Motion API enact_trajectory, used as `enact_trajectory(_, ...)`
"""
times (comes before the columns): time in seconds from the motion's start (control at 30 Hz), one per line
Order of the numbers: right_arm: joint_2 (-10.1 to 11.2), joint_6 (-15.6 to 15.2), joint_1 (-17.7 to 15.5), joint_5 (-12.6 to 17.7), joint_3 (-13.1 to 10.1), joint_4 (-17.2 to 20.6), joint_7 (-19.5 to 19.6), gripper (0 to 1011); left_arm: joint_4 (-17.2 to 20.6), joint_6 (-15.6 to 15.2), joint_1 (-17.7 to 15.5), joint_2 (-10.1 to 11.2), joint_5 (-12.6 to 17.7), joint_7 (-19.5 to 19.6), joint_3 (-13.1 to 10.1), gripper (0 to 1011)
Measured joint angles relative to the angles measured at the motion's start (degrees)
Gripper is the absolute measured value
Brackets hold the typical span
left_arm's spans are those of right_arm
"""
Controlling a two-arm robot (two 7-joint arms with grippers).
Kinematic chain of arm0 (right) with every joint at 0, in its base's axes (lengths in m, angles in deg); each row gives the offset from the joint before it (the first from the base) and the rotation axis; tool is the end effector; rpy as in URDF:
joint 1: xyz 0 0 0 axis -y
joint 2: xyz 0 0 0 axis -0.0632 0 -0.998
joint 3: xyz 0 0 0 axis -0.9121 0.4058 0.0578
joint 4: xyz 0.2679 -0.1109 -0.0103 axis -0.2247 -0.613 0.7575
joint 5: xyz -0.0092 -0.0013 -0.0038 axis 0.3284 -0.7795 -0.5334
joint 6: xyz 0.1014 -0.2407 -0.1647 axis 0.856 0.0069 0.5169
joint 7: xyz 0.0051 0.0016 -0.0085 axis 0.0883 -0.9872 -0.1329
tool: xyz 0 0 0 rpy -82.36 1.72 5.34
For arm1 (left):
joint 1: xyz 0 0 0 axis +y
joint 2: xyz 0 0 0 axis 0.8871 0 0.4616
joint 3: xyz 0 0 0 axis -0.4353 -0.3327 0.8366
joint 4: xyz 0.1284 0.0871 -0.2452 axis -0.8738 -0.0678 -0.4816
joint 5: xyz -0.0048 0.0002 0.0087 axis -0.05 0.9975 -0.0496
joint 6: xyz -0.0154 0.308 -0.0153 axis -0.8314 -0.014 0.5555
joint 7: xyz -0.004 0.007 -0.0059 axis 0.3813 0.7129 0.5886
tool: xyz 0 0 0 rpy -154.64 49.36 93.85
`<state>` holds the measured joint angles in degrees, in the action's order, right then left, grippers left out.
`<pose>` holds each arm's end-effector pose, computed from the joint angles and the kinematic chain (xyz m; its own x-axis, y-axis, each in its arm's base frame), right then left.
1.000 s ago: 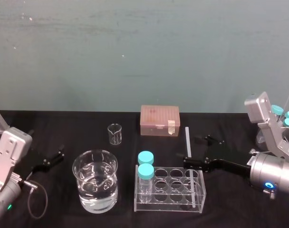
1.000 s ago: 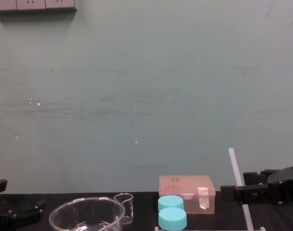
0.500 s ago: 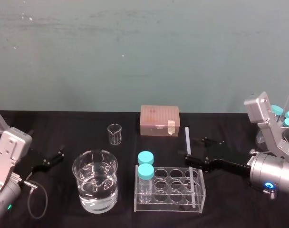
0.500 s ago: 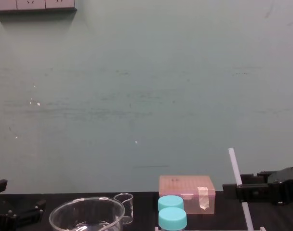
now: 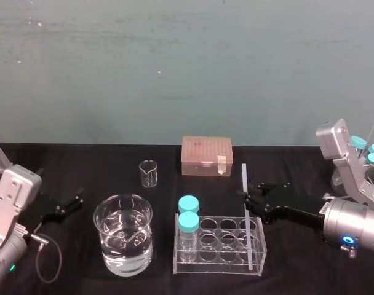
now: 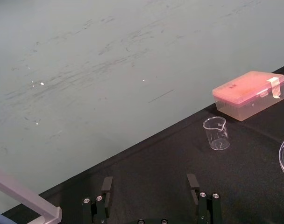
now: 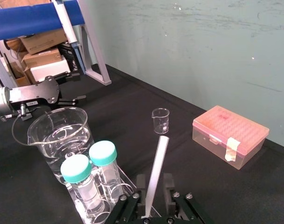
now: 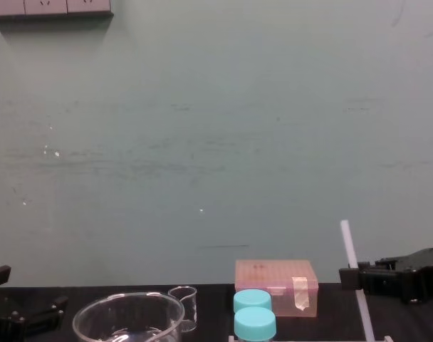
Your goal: Pick up the stirring rod with one hand, then place it down.
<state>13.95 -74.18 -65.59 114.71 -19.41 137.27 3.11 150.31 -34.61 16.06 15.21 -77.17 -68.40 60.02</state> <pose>0.3913 -0.0694 -0.2212 0.7614 -0.6480 -0.0186 0.6230 0.7394 -0.2553 0.3580 0.0828 -0.3022 0.2921 0.8804 0.3737 -0.9553 0.2871 0.0703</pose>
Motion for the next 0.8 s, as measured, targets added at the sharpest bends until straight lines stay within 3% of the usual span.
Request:
enact_trajectory(0.23, 0.0, -0.03, 0.0, 0.03, 0.0, 0.0, -0.03, 80, 0.0, 0.0, 0.0, 0.0, 0.0, 0.0, 0.0, 1005)
enact_trajectory(0.7, -0.02, 0.0, -0.05, 0.07, -0.07, 0.01, -0.02, 75, 0.0, 0.0, 0.0, 0.0, 0.0, 0.0, 0.0, 1005)
enact_trajectory(0.8, -0.39, 1.02, -1.0, 1.03, -1.42, 0.33, 0.56, 75, 0.0, 0.0, 0.0, 0.0, 0.0, 0.0, 0.0, 1005)
